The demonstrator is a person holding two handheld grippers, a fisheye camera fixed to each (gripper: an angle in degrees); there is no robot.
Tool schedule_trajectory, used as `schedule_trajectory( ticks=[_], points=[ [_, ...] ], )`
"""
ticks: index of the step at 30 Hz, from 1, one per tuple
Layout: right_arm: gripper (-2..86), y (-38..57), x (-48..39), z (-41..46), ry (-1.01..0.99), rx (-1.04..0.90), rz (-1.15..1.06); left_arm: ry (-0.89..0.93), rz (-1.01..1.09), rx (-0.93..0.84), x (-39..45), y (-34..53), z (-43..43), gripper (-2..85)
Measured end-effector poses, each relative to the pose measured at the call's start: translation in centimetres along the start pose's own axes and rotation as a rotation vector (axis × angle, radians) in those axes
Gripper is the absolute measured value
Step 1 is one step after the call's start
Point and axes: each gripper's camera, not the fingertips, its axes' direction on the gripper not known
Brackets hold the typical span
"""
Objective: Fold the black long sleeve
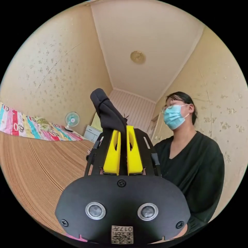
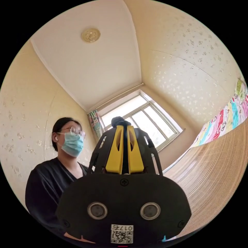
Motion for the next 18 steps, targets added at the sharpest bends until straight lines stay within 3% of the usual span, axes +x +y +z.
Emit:
schedule_trajectory(
  ticks=[3,4,5,7,8,11,16,18],
  points=[
    [3.6,-10.2,6.3,4.7,0.218,0.028,0.069,-0.174,-0.191,-0.076,-9.1,-12.8,2.0,4.5],
    [4.2,-14.5,9.0,6.7,0.425,0.04,0.085,-0.287,-0.259,-0.097,-13.1,-17.0,2.7,5.8],
    [5.0,-18.2,11.6,8.6,0.638,0.061,0.102,-0.357,-0.298,-0.106,-14.8,-18.5,2.8,6.4],
    [6.3,-21.6,13.7,10.8,0.837,0.045,0.041,-0.636,-0.404,-0.133,-18.9,-21.2,2.7,10.3],
    [6.7,-22.3,14.5,11.9,0.94,0.018,0.02,-0.676,-0.421,-0.145,-19.4,-21.1,2.8,11.0],
    [7.0,-19.6,17.1,14.0,1.03,-0.166,-0.011,-0.708,-0.401,-0.271,-20.9,-16.6,5.1,12.4],
    [7.2,-5.1,22.3,12.1,1.181,-0.523,-0.004,-0.725,-0.484,-0.618,-23.3,4.9,8.3,12.4],
    [7.6,1.6,24.0,10.1,1.239,-0.644,0.046,-0.715,-0.577,-0.664,-23.1,12.3,8.1,12.4]
  ],
)
